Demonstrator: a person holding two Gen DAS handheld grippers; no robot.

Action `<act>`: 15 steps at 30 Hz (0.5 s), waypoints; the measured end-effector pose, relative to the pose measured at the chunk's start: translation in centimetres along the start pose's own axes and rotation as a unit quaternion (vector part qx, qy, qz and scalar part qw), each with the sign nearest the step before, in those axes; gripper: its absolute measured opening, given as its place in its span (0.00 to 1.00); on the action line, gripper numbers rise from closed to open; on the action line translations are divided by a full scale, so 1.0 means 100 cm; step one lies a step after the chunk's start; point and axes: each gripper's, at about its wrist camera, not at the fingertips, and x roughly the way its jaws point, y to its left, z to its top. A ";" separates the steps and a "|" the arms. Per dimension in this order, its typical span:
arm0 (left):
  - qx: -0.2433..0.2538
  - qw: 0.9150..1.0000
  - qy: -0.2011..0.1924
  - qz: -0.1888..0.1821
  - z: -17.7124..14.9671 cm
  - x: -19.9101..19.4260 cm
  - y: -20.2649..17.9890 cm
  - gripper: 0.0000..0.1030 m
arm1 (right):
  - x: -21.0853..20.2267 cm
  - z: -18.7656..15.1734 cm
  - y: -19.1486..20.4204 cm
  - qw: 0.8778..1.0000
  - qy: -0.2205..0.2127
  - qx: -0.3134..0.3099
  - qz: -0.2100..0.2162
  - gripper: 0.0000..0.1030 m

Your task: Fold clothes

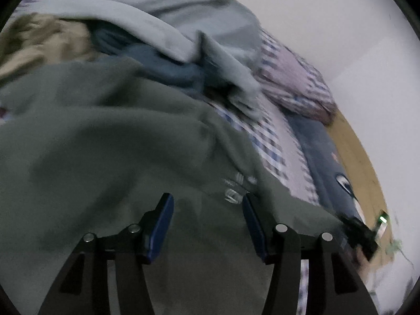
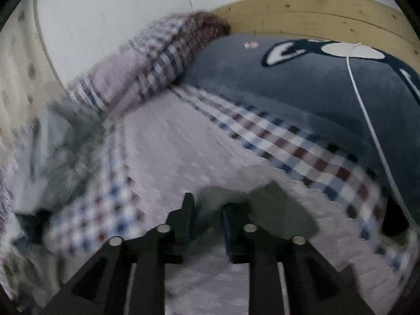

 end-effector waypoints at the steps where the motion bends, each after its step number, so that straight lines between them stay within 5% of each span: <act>1: 0.013 1.000 0.007 -0.008 -0.002 0.003 -0.007 0.56 | 0.004 -0.001 -0.005 1.000 0.011 -0.010 -0.013 0.36; 5: 0.066 0.998 0.019 -0.012 -0.012 0.010 -0.031 0.56 | 0.008 -0.002 -0.008 0.996 0.057 -0.069 0.000 0.41; 8: 0.073 0.997 0.024 -0.008 -0.016 0.013 -0.034 0.56 | -0.007 -0.008 0.018 0.981 0.059 -0.159 0.093 0.41; 12: 0.055 0.998 0.024 0.000 -0.017 0.012 -0.026 0.56 | -0.036 -0.047 0.083 0.910 0.085 -0.305 0.267 0.41; 15: 0.040 0.999 0.022 0.001 -0.016 0.012 -0.021 0.56 | -0.036 -0.085 0.125 0.857 0.136 -0.371 0.330 0.39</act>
